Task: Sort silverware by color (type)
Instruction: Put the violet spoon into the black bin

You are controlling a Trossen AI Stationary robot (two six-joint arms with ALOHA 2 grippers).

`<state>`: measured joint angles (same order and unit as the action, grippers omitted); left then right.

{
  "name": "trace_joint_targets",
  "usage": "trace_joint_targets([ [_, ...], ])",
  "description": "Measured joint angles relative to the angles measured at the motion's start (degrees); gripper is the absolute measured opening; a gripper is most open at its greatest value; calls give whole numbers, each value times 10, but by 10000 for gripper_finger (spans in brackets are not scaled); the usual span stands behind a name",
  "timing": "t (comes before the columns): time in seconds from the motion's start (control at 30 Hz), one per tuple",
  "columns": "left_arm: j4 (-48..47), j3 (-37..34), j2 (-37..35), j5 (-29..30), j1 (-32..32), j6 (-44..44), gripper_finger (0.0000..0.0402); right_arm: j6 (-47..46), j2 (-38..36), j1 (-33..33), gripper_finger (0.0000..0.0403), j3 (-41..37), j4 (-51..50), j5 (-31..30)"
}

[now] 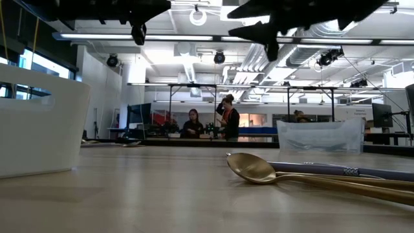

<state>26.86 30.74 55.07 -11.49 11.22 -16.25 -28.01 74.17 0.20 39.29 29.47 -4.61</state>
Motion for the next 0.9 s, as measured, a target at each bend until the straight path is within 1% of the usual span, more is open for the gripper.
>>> trace_joint_targets([
  [0.07, 0, 0, 0, 0, 0, 0, 0, 7, 9, -17, 147, 2, 28, 11],
  [0.23, 0, 0, 0, 2, 0, 15, 0, 93, 24, -32, 147, 55, -10, 68],
  [0.37, 2, 0, 0, 5, 0, 15, 0, 139, 27, -40, 147, 88, -82, 69],
  [0.53, 1, 0, 0, 7, 0, 29, 0, 156, 27, -47, 137, 98, -82, 67],
  [0.63, 1, 0, 0, 8, 0, 33, 0, 156, 27, -48, 114, 98, -83, 70],
  [0.7, 1, 0, 0, 8, 0, 33, 0, 161, 27, -48, 88, 98, -83, 79],
  [0.83, 1, 0, 0, 8, 0, 34, 0, 165, 27, -48, 19, 98, -83, 94],
  [0.9, 1, 0, 0, 8, 0, 34, 0, 165, 27, -48, 7, 98, -83, 94],
])
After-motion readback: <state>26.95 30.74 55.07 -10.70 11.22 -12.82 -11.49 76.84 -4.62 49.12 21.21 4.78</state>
